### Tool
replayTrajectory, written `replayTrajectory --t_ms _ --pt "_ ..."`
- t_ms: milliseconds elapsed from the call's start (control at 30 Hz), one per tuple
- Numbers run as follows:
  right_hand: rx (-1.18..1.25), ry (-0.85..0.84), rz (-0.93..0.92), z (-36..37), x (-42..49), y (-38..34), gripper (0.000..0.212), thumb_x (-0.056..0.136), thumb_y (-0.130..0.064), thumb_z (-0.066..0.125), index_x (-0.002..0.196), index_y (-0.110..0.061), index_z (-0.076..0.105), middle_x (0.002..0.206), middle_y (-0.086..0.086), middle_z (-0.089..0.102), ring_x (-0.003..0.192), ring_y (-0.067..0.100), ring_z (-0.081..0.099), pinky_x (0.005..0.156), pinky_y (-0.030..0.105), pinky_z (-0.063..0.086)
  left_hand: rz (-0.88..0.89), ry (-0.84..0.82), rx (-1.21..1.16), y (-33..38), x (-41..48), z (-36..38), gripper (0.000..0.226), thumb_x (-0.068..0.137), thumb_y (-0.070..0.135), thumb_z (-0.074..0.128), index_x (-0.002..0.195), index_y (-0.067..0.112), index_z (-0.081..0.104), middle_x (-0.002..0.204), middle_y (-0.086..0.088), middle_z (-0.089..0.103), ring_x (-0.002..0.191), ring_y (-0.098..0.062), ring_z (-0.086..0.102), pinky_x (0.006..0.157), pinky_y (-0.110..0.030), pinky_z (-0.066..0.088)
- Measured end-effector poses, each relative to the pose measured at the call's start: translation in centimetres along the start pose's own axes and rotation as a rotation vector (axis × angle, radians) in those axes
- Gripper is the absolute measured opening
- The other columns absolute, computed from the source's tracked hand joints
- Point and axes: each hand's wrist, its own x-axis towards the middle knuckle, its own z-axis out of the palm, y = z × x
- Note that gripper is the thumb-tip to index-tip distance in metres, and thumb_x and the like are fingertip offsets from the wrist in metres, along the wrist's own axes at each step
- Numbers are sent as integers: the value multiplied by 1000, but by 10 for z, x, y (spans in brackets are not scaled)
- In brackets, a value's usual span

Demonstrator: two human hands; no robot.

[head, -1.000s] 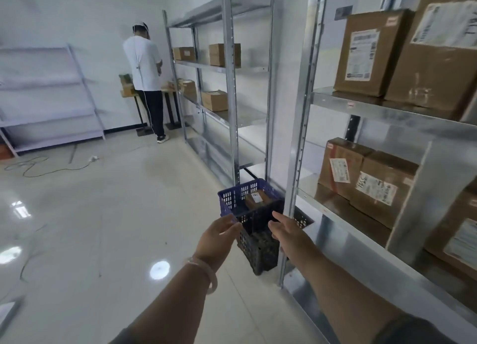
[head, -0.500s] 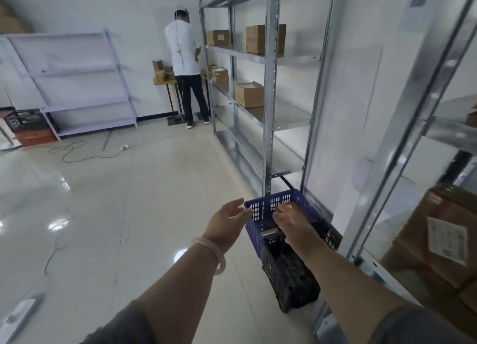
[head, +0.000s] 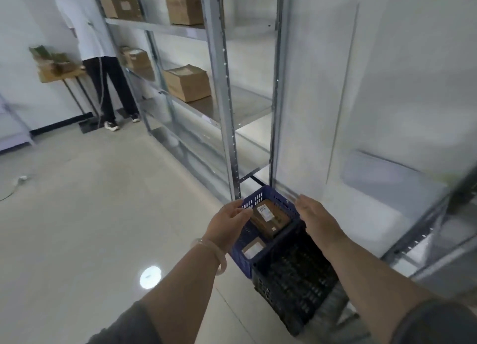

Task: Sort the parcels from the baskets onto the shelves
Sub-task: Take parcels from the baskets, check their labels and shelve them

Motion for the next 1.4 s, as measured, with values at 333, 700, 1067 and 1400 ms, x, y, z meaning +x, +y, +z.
replayTrajectory --t_ms 333,700,1067,1400 --pt "40 173 246 14 150 54 56 98 -50 42 147 -25 36 150 -1 39 136 23 38 115 44 28 -107 -381 151 -22 197 19 31 97 41 50 124 27 56 107 9 68 97 -7 62 80 -28 51" --pt "38 208 314 28 306 33 50 102 -37 42 148 -20 34 150 2 40 139 20 37 102 26 28 -92 -494 230 1 385 28 58 90 50 53 143 31 42 125 9 60 120 -16 53 108 -46 38" --pt "283 471 686 115 386 121 50 100 -42 45 147 -28 37 145 -3 42 129 17 42 95 24 30 -23 -809 469 -94 567 51 46 98 44 43 140 27 46 131 10 52 125 -12 49 103 -28 37" --pt "288 438 852 253 473 330 52 86 -56 50 136 -41 47 134 -20 49 128 9 46 108 35 38 -272 -954 586 -305 638 116 48 102 34 45 148 38 35 150 10 42 133 -9 42 97 -22 31"
